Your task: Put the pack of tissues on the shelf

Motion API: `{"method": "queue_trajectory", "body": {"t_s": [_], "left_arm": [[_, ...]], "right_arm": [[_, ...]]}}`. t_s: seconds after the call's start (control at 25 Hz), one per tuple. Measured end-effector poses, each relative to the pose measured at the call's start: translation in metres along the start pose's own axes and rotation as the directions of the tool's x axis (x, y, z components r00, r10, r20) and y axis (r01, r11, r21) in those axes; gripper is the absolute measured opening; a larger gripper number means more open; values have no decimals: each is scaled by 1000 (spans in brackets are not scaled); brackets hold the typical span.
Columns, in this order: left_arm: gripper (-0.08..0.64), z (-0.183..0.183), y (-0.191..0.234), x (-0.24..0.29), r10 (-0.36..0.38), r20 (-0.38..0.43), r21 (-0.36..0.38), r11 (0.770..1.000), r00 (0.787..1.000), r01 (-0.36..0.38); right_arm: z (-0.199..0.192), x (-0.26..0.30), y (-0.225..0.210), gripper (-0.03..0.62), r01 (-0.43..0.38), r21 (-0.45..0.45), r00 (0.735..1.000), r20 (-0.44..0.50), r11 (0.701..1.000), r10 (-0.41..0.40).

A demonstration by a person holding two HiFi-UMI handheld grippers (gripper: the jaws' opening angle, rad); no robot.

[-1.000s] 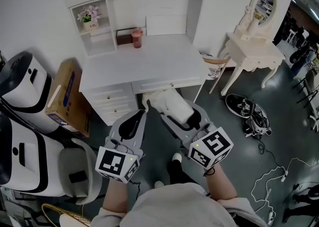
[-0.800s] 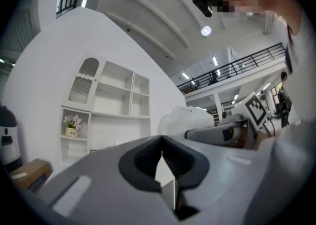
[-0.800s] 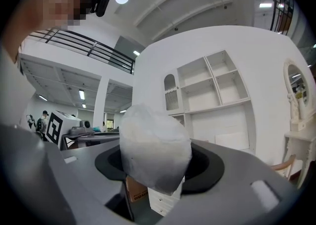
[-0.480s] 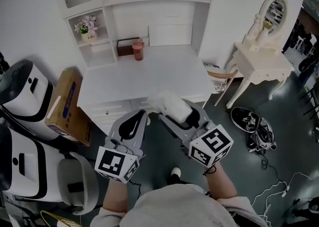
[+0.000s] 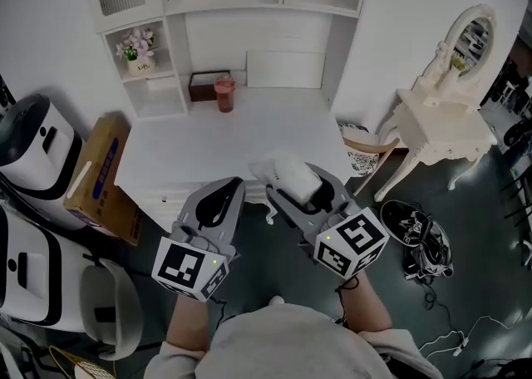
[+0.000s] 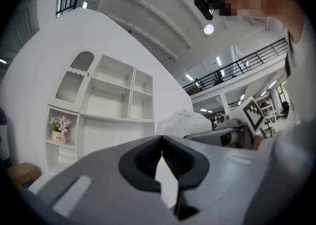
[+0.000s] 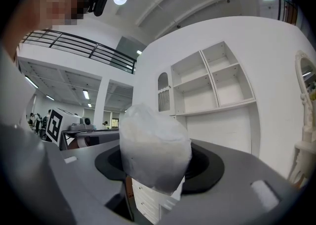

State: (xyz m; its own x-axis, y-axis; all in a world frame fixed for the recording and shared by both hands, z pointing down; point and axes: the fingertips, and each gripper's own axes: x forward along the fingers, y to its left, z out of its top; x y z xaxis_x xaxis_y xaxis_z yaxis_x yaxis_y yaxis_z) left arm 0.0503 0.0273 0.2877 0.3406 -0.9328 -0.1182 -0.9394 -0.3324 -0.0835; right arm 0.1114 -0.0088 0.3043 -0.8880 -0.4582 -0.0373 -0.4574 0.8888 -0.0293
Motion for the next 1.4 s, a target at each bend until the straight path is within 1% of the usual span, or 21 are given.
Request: {"method": "queue_trajectory", "body": {"t_s": [0.12,0.24,0.32,0.44,0.56,0.76,1.04,1.4], "left_arm": [[0,-6,-2,13,20,-1,-16,1000,1000,-20],[0,-16,4,23,41,-26,-17,999,999,-41],[0,-22,12,28,53,-40,-15,998,998,-54],[0,-26,26,36,56,-43,-37,998,998,-57],[0,-30,39,47,38,-44,-49,998,998,-40],[0,-32,68,69,-5,-47,-32,999,999,4],[0,-30,124,91,-49,-42,-14,999,998,48],[0,-33,200,103,-88,-35,-16,996,996,87]], "right_arm": [[-3,2,-19,274,-24,31,1000,-2,999,24],[-8,10,-32,274,-49,78,999,-1,996,49],[-12,18,-36,275,-59,91,998,-3,994,60],[-18,30,-43,275,-55,99,998,-9,994,56],[-20,43,-51,275,-40,99,999,-20,994,42],[-17,73,-66,275,1,94,1000,-13,996,0],[-8,129,-76,275,46,83,999,2,995,-46],[-7,201,-76,275,92,87,996,6,992,-93]]}}
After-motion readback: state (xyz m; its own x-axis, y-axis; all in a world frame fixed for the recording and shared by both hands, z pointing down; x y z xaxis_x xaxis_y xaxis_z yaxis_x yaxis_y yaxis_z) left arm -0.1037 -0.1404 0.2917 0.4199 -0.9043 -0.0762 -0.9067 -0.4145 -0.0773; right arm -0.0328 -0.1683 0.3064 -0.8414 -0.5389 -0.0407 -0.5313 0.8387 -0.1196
